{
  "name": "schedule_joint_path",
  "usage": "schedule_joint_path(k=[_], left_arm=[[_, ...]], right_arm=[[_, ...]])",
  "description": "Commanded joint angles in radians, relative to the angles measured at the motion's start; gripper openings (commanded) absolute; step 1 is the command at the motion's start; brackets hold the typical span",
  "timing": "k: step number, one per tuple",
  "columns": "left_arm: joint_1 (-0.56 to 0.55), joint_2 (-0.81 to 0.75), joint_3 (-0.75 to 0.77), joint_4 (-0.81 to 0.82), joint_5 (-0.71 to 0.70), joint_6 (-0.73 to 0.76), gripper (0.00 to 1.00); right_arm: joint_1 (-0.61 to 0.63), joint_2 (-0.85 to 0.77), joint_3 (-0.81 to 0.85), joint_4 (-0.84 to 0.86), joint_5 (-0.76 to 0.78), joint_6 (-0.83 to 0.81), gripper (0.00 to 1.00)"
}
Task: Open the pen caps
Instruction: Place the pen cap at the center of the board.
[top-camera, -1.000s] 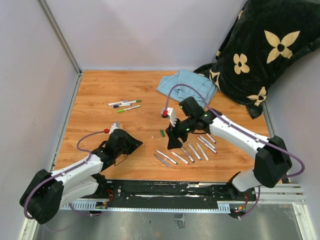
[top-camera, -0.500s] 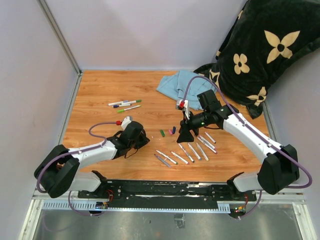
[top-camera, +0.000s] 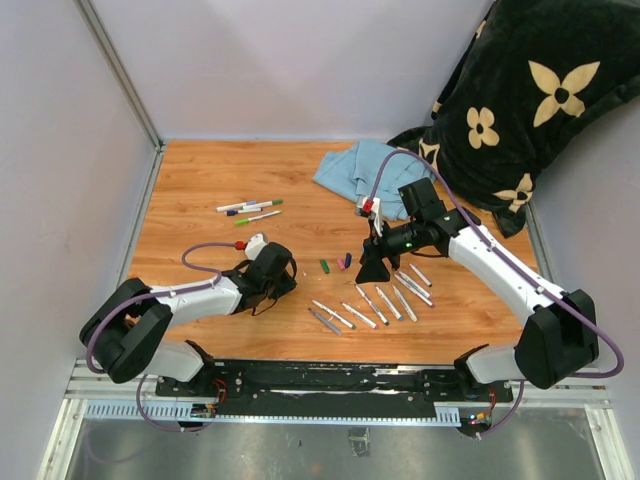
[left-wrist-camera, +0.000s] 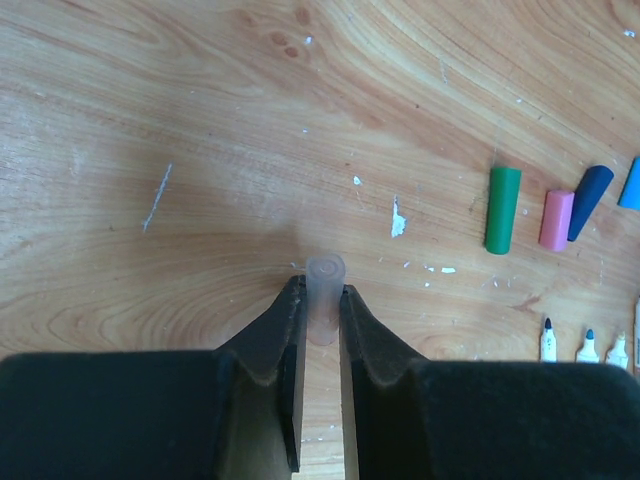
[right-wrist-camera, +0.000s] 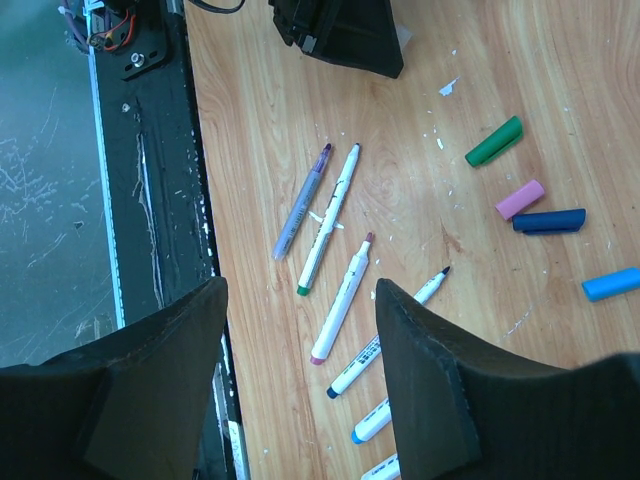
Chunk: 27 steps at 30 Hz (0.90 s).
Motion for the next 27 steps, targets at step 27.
schedule_joint_path(k=[27], left_arm=[[-0.008, -0.12, 0.053, -0.065, -0.133, 0.092, 0.43]], right_arm=[[-0.057, -0.04, -0.013, -0.022, -0.057, -0.017, 0.63]])
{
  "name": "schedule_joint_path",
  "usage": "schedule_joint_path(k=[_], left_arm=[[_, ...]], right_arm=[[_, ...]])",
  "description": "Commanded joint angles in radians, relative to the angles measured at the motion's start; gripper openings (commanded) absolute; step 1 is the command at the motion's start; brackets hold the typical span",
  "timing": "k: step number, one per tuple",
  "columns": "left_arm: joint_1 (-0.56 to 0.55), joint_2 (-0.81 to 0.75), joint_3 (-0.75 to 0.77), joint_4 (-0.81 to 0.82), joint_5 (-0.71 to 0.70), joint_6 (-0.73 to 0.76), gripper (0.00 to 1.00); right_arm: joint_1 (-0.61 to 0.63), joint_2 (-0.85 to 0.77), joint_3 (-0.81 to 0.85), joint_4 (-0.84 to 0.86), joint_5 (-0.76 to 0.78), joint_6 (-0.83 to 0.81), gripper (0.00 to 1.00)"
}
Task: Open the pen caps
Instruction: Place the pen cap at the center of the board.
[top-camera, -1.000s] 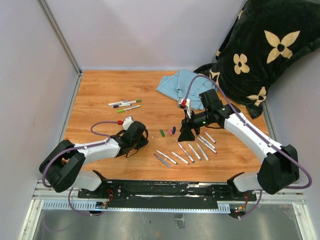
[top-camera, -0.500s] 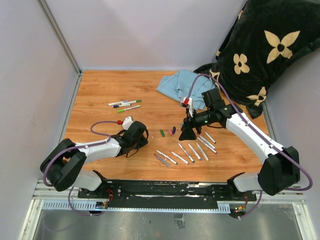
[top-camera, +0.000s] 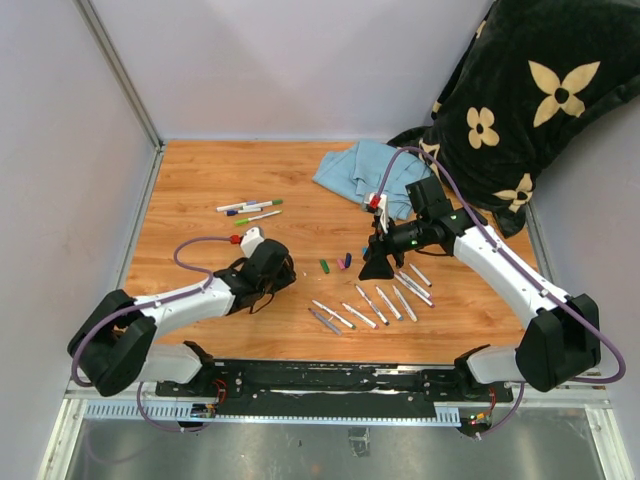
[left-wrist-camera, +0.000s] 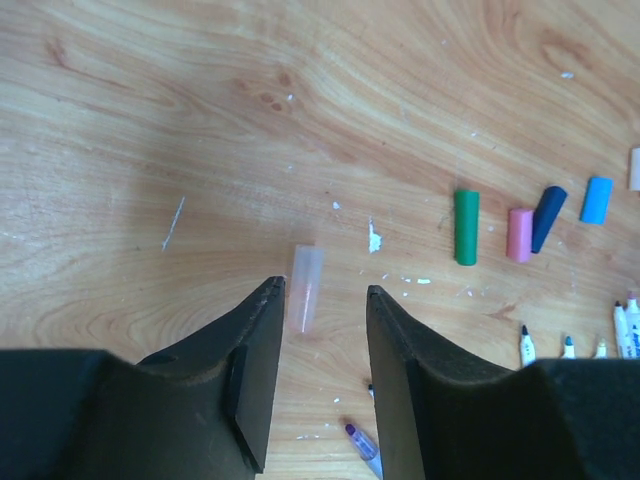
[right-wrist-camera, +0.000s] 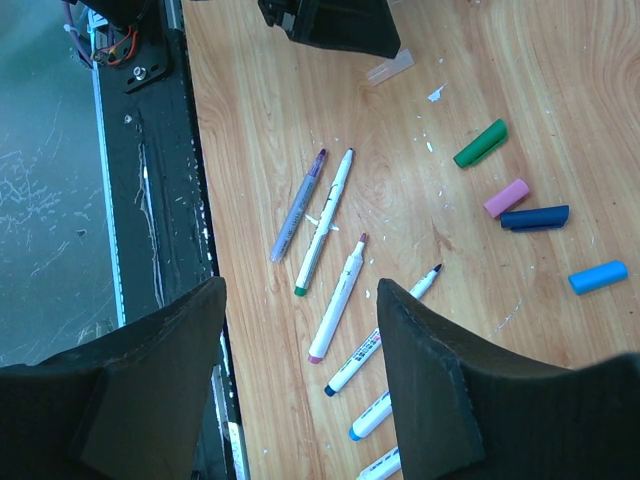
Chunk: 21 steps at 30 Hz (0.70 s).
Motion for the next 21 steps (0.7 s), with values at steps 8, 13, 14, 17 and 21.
schedule_joint_path(k=[8, 13, 14, 17, 21], left_arm=[[-0.008, -0.153, 0.021, 0.064, -0.034, 0.248, 0.44], [-0.008, -0.227, 0.005, 0.096, -0.044, 0.363, 0.56], [-0.009, -0.24, 0.003, 0.102, -0.046, 0.382, 0.56], [-0.008, -0.28, -0.003, 0.124, -0.034, 0.437, 0.68], [-0.008, -0.328, -0.01, 0.155, -0.019, 0.503, 0.79]], right_arm=[[-0.022, -0.027, -0.013, -0.02, -0.038, -0.016, 0.63], [-0.027, -0.028, -0.014, -0.02, -0.043, -0.016, 0.63], [-0.027, -0.029, -0.014, -0.02, -0.045, -0.017, 0.63], [-0.029, -0.029, -0.014, -0.019, -0.047, -0.016, 0.64], [-0.031, -0.03, -0.015, -0.019, -0.049, -0.017, 0.64]])
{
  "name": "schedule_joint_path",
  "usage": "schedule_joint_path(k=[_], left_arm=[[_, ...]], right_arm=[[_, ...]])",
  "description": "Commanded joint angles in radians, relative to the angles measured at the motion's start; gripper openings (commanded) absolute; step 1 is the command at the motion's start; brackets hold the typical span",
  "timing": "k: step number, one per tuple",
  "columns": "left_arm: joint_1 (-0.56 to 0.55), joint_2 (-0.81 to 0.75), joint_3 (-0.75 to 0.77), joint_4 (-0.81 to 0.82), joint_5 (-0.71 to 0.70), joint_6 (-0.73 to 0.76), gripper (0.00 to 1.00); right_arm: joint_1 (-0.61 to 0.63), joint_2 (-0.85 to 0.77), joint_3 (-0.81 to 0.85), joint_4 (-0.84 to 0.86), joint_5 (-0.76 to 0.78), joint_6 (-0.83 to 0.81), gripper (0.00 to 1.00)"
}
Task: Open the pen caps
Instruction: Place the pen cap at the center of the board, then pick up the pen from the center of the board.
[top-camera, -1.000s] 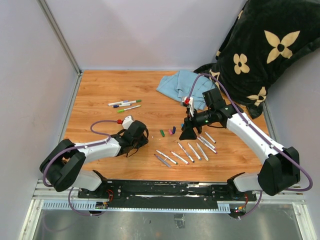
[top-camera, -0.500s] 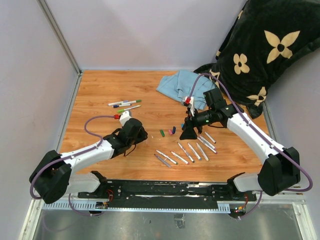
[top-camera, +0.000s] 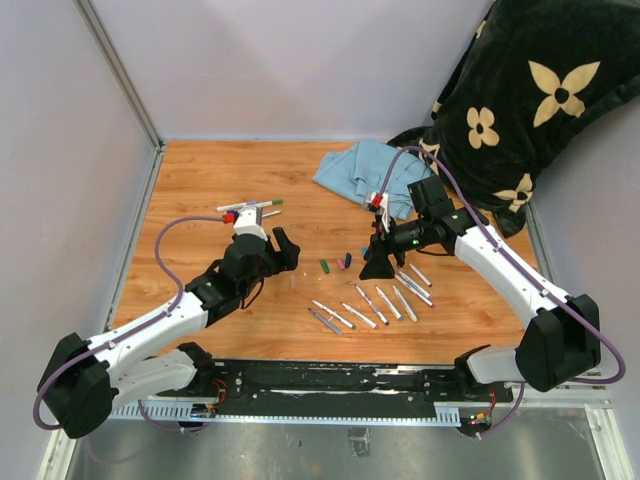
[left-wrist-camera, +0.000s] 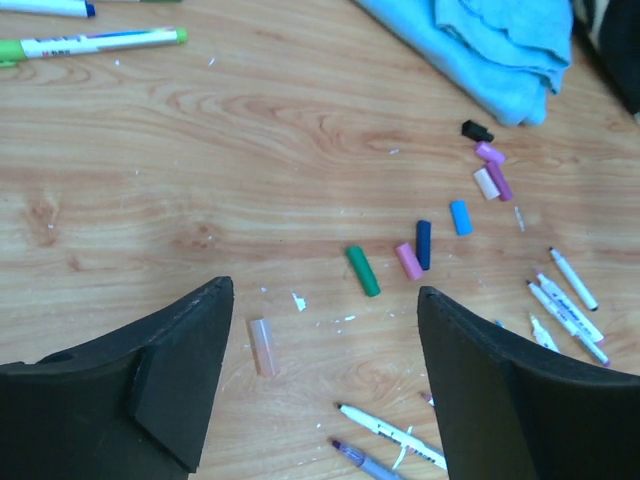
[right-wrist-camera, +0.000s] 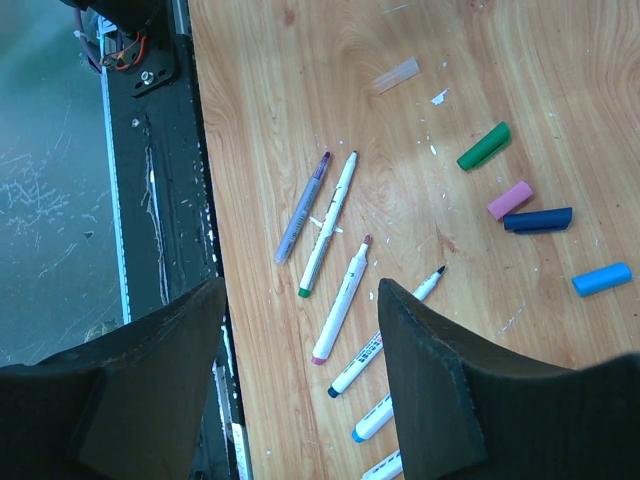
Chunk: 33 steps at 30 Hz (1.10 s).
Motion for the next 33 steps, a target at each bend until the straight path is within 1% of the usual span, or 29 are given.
schedule_joint_path(k=[1, 2, 3, 5, 6, 9, 12, 17, 19, 27, 28, 31, 33], left_arm=[[-0.008, -0.052, -0.017, 0.068, 0.002, 0.121, 0.81], [-0.008, -0.059, -0.015, 0.072, 0.001, 0.138, 0.81], [-0.008, -0.065, -0.015, 0.075, -0.001, 0.152, 0.84], [-0.008, -0.076, -0.01, 0.079, -0.004, 0.179, 0.86], [-0.009, -0.08, -0.007, 0.079, -0.008, 0.193, 0.89], [-0.008, -0.084, 0.004, 0.076, -0.019, 0.237, 0.93], [-0.008, -0.075, 0.022, 0.067, -0.029, 0.279, 0.96], [-0.008, -0.042, 0.066, 0.049, -0.048, 0.376, 0.97], [-0.008, -0.025, 0.087, 0.043, -0.063, 0.424, 0.99], [-0.002, 0.127, 0.237, -0.08, -0.157, 0.609, 0.99], [0.004, 0.149, 0.268, -0.096, -0.153, 0.622, 0.99], [0.045, 0.227, 0.354, -0.173, -0.057, 0.632, 0.99], [0.062, 0.283, 0.41, -0.219, -0.032, 0.639, 0.99]], right_arm=[[-0.02, -0.03, -0.015, -0.018, -0.028, -0.016, 0.64], [-0.02, -0.03, -0.016, -0.018, -0.028, -0.017, 0.64], [-0.021, -0.031, -0.015, -0.017, -0.029, -0.018, 0.64], [-0.023, -0.032, -0.015, -0.017, -0.031, -0.018, 0.64], [-0.025, -0.032, -0.015, -0.018, -0.033, -0.017, 0.64], [-0.026, -0.034, -0.014, -0.017, -0.035, -0.018, 0.64], [-0.028, -0.033, -0.015, -0.017, -0.036, -0.019, 0.64], [-0.031, -0.032, -0.016, -0.017, -0.038, -0.019, 0.64], [-0.031, -0.035, -0.016, -0.017, -0.04, -0.02, 0.64], [-0.04, -0.039, -0.017, -0.018, -0.044, -0.02, 0.64], [-0.041, -0.038, -0.019, -0.018, -0.044, -0.02, 0.64], [-0.042, -0.037, -0.018, -0.017, -0.042, -0.021, 0.64], [-0.043, -0.034, -0.018, -0.018, -0.034, -0.024, 0.64]])
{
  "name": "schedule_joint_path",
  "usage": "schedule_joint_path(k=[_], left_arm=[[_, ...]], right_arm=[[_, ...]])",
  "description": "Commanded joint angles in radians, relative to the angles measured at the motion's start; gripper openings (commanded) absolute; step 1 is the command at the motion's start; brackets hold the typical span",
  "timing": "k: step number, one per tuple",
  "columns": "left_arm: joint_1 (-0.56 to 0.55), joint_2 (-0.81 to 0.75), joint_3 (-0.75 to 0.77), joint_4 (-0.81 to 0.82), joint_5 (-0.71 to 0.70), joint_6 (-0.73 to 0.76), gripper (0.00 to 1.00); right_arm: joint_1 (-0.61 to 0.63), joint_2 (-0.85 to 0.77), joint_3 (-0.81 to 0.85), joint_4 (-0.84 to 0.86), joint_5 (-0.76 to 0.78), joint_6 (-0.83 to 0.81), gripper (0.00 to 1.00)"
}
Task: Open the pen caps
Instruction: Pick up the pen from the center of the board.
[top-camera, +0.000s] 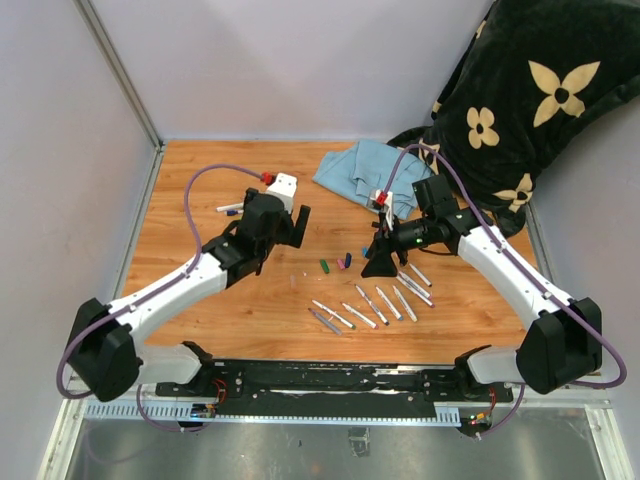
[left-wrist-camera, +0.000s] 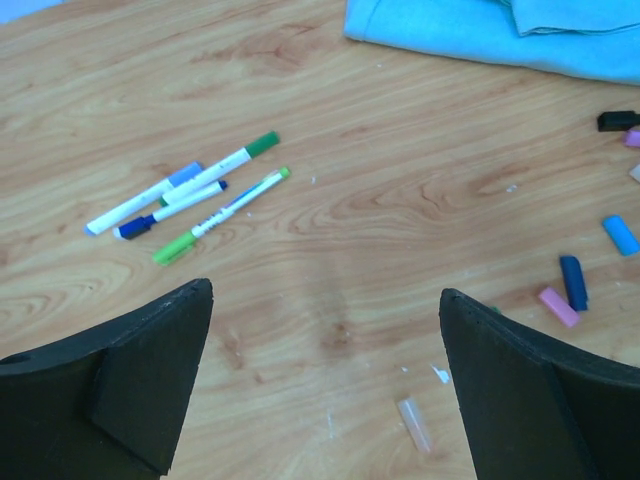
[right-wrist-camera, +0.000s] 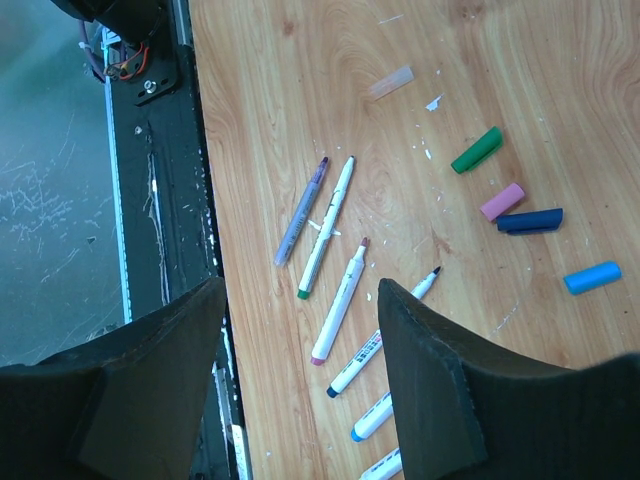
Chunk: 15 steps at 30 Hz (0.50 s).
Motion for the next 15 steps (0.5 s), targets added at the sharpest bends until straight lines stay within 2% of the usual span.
schedule_joint_path(k=[1, 5, 9, 15], left_arm=[[0.043, 0.108, 0.128, -0.126, 0.057, 0.07, 0.99], [0.061, 0.221, 0.242, -0.223, 0.087, 0.117, 0.99], [0.105, 0.32, 0.355, -0.315, 0.174, 0.156, 0.99], [0.163, 0.399, 0.458, -0.385, 0.253, 0.203, 0.99]], right_arm=[[-0.02, -0.022, -0.017, -0.018, -0.01, -0.026, 0.64], [-0.026, -0.026, -0.018, -0.018, -0.001, -0.028, 0.64], [-0.033, -0.033, -0.018, -0.018, 0.001, -0.031, 0.64], [-0.039, -0.037, -0.017, -0.016, 0.003, -0.031, 0.64]])
